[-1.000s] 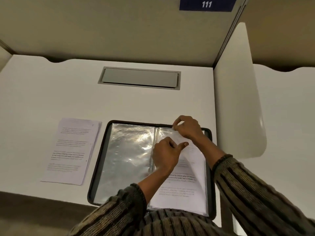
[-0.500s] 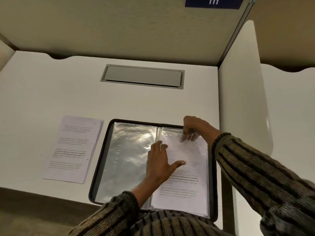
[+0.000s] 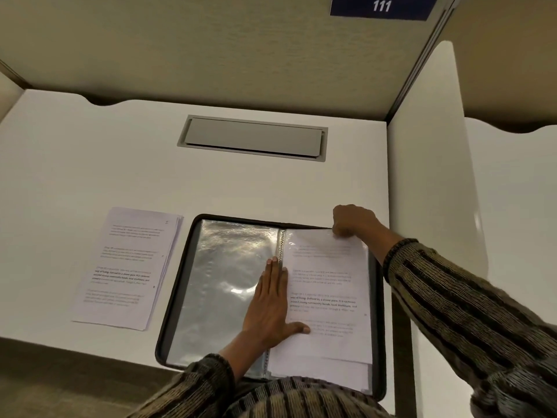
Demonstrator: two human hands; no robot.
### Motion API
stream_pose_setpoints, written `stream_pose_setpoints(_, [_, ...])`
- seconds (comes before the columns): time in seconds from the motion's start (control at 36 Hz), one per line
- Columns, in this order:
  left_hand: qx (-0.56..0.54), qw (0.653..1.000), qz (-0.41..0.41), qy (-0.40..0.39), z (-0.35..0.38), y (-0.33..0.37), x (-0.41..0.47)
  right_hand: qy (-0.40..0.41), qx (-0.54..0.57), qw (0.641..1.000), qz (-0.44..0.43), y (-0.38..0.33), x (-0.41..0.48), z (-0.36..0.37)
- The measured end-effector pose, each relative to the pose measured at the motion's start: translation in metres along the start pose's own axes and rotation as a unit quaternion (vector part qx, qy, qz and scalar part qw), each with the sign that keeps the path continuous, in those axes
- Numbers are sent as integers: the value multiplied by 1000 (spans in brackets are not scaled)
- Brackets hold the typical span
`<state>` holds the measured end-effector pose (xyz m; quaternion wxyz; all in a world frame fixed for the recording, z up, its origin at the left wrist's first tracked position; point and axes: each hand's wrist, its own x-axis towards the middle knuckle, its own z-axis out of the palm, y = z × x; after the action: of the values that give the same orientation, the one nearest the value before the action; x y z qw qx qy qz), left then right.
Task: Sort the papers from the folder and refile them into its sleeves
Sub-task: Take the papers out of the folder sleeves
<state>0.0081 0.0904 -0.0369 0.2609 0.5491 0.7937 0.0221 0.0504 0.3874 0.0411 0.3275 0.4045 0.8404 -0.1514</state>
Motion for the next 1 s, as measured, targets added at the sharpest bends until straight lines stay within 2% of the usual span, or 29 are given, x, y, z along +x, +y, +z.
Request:
stream_pose_setpoints(0.14, [3, 1000, 2, -12, -2, 0, 0, 86, 28, 996, 5, 13, 11, -2])
stream_pose_setpoints(0.25, [8, 1000, -6, -16, -3, 2, -1, 152, 126, 980, 22, 23, 17, -2])
stream_pose_setpoints(0.36, [8, 1000, -11, -24, -3, 2, 0, 121, 230, 964, 50, 33, 22, -4])
stream_pose_setpoints(0.5, [6, 999, -14, -31, -3, 3, 0, 40, 230, 967, 101, 37, 17, -6])
stream_pose_setpoints(0.58, [6, 1000, -12, -28, -3, 3, 0, 59, 226, 965, 121, 44, 16, -1])
stream_pose_setpoints(0.78, [12, 999, -16, -40, -7, 6, 0, 184, 373, 902, 113, 56, 16, -1])
stream_pose_setpoints(0.92, [13, 999, -22, -46, -6, 7, 1, 287, 430, 853, 68, 54, 14, -11])
stream_pose_setpoints(1.0, [14, 999, -21, -44, -6, 7, 0, 270, 502, 818, 81, 52, 15, -7])
